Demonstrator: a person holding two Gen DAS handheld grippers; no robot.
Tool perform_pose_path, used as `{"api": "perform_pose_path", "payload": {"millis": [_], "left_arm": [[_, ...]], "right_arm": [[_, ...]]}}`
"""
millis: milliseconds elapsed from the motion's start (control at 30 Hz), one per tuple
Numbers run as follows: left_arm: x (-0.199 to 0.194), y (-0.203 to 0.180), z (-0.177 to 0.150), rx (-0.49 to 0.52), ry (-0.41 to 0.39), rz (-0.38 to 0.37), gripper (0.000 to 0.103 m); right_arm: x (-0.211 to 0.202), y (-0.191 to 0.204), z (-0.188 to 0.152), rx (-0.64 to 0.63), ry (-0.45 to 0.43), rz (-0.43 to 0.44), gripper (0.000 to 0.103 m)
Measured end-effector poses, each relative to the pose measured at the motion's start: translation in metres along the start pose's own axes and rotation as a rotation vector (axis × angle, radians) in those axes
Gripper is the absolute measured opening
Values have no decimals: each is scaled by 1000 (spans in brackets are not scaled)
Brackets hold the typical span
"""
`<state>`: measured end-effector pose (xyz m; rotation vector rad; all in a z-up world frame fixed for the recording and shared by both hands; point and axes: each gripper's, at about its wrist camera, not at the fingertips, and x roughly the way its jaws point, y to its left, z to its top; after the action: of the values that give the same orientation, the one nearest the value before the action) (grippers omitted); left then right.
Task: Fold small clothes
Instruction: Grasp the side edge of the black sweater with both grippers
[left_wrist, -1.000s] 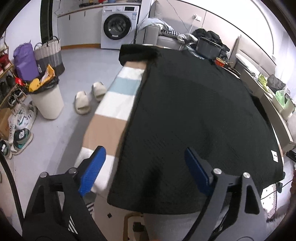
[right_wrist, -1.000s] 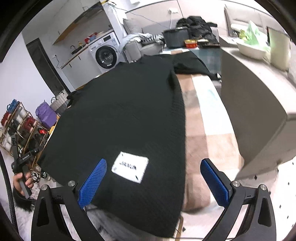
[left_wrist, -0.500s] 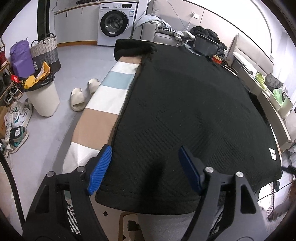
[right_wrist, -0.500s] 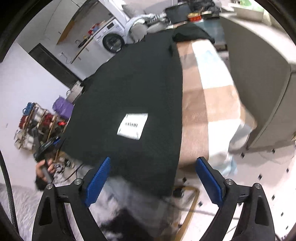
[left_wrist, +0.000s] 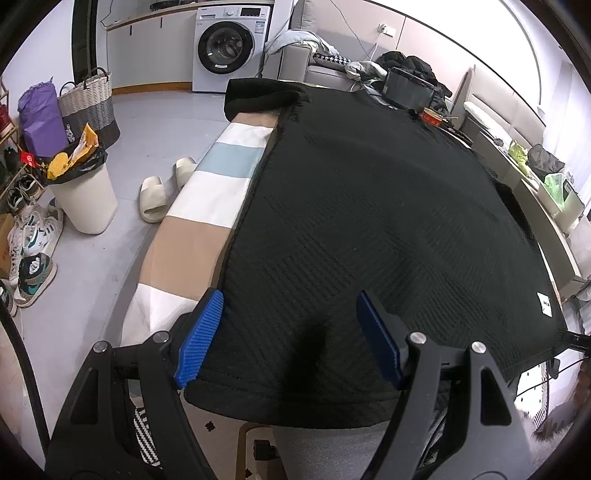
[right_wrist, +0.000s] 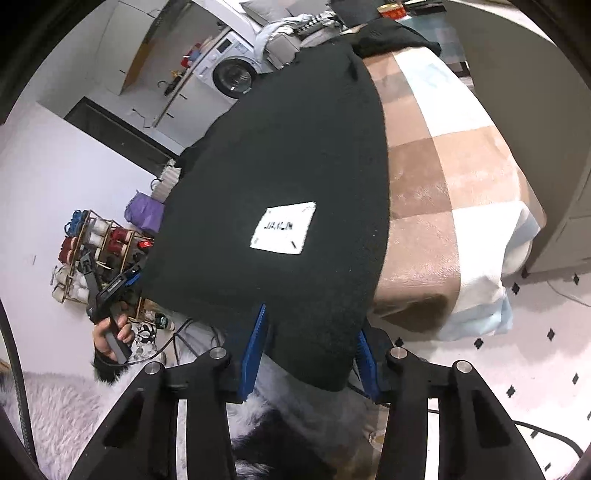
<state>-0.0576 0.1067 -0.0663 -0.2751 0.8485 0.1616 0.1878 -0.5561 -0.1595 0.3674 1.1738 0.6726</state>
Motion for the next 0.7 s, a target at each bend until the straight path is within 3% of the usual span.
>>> {"api": "perform_pose_path", "payload": {"millis": [67,100,133,200,233,367,533,600,700], "left_arm": [[-1,1,-2,1,1,1,73],[-1,1,-2,1,1,5,73],[-1,1,-2,1,-1,4,73],[-3,1,-1,0,-5,5,73],[-3,2,-1,0,-6,6,73],[-7,3,-2,2,-11,4,73],[-6,4,-4,-5,12,0,73],[-8,6,-3,-8,15,-7,73],[-14,11,-2,-12,10,-7,73]], "right_arm": [[5,-3,0,23,-5,0,42],[5,-5,1,32,-10,-18,27],[7,-6,1,42,-14,-49,20],[4,-8,1,47,-9,-48,15],[4,-6,0,40,1,-47,7],[-12,9,3,-28,-32,-14,7],[-51,15,7,-3,-346,250,7],[-60,12,7,20,-418,307,7],[-62,11,8,19,-431,280,7]]}}
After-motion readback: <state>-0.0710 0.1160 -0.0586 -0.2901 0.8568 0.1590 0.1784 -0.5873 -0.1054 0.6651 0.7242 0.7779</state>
